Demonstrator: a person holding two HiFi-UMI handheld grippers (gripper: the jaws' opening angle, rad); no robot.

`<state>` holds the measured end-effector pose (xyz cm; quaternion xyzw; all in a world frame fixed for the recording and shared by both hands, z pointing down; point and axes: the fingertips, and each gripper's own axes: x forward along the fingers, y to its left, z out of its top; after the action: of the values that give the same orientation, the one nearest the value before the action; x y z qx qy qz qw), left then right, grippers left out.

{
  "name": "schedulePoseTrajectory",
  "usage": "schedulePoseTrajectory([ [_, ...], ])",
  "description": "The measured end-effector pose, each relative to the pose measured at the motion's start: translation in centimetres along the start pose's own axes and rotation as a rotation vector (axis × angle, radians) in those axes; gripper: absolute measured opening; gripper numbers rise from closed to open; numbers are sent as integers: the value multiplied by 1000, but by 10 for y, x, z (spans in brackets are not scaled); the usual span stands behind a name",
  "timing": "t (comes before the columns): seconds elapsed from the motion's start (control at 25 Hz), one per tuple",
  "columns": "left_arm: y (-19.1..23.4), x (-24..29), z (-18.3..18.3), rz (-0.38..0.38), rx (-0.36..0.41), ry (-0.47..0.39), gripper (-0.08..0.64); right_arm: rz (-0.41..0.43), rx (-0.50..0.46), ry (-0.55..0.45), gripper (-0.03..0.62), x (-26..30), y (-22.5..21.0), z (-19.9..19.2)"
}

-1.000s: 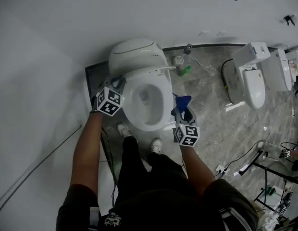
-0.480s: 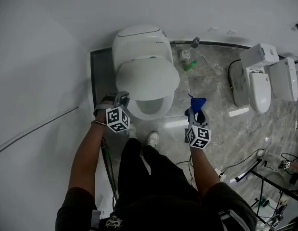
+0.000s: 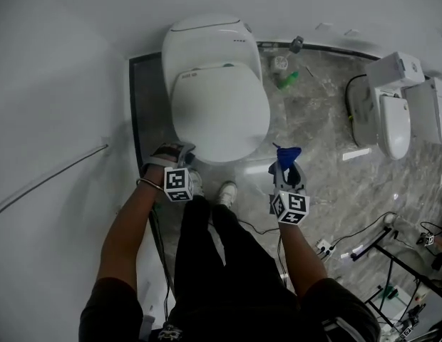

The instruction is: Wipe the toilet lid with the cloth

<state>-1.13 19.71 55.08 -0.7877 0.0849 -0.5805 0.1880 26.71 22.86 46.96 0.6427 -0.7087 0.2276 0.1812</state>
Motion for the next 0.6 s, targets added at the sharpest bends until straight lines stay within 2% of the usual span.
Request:
schedulePoseTrajectory([
  [0.28, -46, 44, -6, -52, 22, 33, 123, 99, -59, 29, 137, 25, 32, -37],
  [0.44, -65, 62, -3, -108, 40, 38, 126, 118, -87, 35, 137, 40, 40, -43],
  [0.6, -80, 84, -12, -146, 43, 65, 127, 141, -161, 23, 137, 55, 50, -38],
])
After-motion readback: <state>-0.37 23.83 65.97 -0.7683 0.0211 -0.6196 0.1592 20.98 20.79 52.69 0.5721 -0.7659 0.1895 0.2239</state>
